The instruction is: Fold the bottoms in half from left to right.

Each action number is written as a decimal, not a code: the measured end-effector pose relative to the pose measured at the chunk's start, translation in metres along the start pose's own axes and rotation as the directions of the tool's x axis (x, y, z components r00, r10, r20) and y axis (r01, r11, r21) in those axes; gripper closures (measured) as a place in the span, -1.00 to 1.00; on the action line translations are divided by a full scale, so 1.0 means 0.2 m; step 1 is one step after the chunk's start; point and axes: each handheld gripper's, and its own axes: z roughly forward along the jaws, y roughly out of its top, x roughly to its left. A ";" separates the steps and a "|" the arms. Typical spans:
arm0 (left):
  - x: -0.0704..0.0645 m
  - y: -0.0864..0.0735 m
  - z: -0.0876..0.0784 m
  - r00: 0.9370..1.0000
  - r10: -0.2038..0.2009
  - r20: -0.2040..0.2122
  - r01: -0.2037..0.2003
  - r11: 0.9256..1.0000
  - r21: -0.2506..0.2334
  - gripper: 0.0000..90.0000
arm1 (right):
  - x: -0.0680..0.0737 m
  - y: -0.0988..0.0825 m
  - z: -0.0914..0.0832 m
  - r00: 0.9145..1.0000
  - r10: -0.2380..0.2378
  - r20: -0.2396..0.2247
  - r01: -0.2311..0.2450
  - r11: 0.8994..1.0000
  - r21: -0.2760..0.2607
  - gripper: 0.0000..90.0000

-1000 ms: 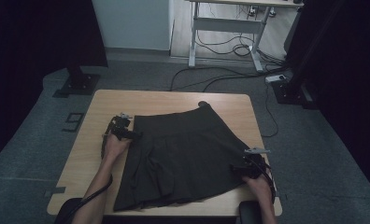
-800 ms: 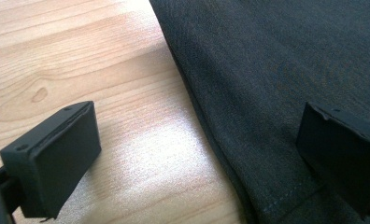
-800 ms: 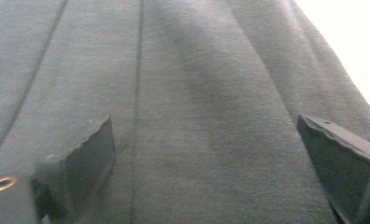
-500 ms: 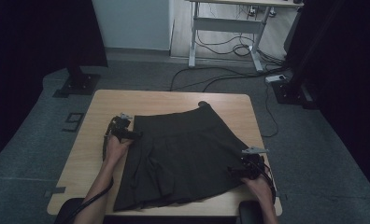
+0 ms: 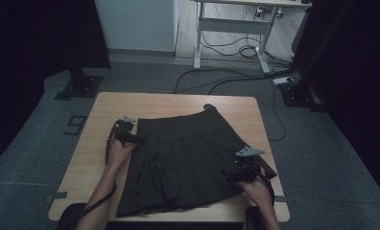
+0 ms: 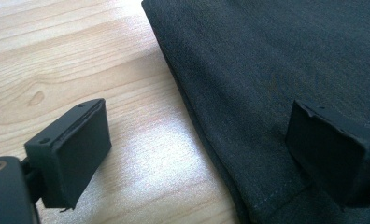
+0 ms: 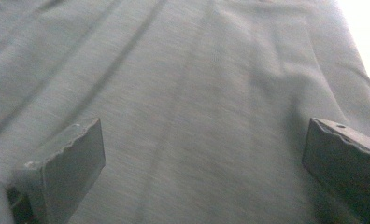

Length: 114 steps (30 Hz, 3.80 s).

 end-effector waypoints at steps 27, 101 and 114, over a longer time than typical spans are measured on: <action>0.00 0.00 0.00 1.000 -0.005 -0.006 0.005 1.000 -0.002 -0.85 | 0.66 0.24 0.24 0.893 -0.233 -0.385 0.245 0.969 -0.019 -1.00; 0.12 -0.17 -0.20 0.999 -0.006 0.052 0.009 0.999 -0.045 0.80 | 1.31 0.30 0.58 0.761 -0.384 -0.523 0.436 0.899 -0.026 0.81; 0.21 -0.24 -0.35 1.000 -0.003 0.020 0.003 1.000 0.014 0.85 | 1.42 0.33 0.54 0.703 -0.424 -0.571 0.462 0.882 -0.086 0.84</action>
